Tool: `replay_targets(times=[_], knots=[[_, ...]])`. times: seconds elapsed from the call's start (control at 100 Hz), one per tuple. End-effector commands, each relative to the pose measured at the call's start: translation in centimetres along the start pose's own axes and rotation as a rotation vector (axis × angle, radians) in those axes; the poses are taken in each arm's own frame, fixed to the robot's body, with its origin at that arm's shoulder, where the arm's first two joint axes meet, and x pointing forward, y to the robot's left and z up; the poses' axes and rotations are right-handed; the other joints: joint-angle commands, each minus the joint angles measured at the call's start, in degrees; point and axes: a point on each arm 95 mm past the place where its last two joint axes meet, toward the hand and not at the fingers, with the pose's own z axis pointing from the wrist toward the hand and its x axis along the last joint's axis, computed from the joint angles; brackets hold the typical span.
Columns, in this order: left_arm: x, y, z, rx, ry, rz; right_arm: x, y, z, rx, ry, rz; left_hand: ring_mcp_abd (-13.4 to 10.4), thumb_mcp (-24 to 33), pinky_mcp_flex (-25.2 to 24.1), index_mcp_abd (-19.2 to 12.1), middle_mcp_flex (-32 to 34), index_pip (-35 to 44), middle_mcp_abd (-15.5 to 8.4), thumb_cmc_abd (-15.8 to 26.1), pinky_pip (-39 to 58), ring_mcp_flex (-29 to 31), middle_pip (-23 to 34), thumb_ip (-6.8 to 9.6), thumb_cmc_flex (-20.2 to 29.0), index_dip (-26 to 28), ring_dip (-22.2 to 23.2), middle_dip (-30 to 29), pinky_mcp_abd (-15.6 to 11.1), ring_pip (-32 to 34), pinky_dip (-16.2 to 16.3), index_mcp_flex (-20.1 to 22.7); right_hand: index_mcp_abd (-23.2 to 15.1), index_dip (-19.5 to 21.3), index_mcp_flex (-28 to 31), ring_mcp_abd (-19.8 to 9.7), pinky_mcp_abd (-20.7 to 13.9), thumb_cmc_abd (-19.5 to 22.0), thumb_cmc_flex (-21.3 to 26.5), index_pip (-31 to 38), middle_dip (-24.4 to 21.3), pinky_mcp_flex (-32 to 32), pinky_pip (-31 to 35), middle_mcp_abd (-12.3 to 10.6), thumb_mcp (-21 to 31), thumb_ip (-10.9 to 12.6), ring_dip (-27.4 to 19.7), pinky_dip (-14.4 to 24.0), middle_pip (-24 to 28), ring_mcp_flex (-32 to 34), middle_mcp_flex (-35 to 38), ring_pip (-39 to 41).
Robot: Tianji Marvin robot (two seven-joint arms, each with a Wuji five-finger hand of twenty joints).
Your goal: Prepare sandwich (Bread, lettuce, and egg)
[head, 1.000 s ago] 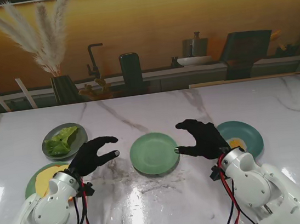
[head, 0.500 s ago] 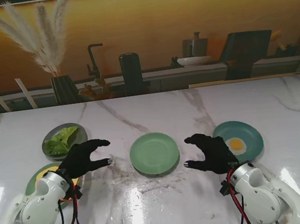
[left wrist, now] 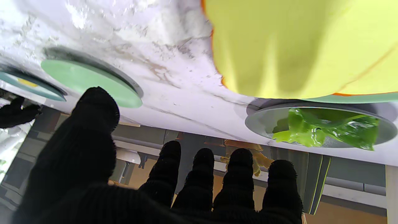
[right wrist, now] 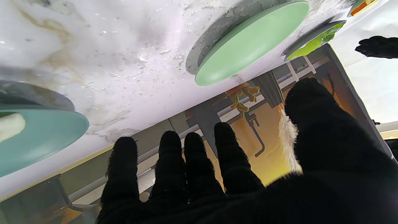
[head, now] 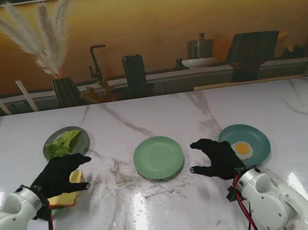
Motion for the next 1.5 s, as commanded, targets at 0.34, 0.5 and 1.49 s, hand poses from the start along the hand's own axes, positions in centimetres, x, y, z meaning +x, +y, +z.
replay_targets(times=[0.34,0.5,1.49], knots=[[-1.0,2.4,-3.5,-0.058,0.005,0.151,0.7,-0.9,-0.2,0.023,0.006,0.002,-2.08,1.94,-1.07,0.99,-5.18,-1.53,0.11,-1.70,-10.61,-7.39,-8.57,-0.28,-2.60,0.18,0.69,1.37,-2.78,-0.94,4.18,-5.71,-1.12,0.89,0.32,-1.09,0.31,1.83,0.93,-0.90,-0.36,-1.42,-1.06,-0.33,-1.42,-0.65,-0.52,-0.49,-0.03,-1.82,-1.54,-0.41],[-1.2,3.5,-3.6,-0.057,-0.010,0.200,0.8,-1.1,-0.1,0.031,0.004,0.004,-1.73,2.83,-1.15,1.34,-6.02,-3.59,0.54,-2.20,-12.24,-7.76,-9.67,0.30,-1.62,-0.31,0.85,2.99,-3.13,-1.58,5.01,-5.97,-1.61,0.93,0.36,-1.08,0.30,1.93,1.15,-0.84,-0.38,-1.41,-1.12,-0.30,-1.54,-0.61,-0.50,-0.39,-0.10,-1.84,-1.60,-0.44],[-2.0,6.0,-3.7,-0.096,-0.024,0.391,0.8,-1.5,0.0,0.058,-0.006,0.015,-0.01,13.98,-0.95,2.02,-5.90,2.25,1.73,-4.27,7.38,-7.05,-5.47,2.47,2.71,14.67,17.71,19.78,-2.55,10.51,20.92,-6.70,-2.79,1.39,0.04,-1.15,0.09,2.69,2.22,-0.30,-0.33,-1.47,-1.73,-0.42,-2.38,-0.38,-0.44,0.07,0.16,-1.87,-1.57,-0.30]])
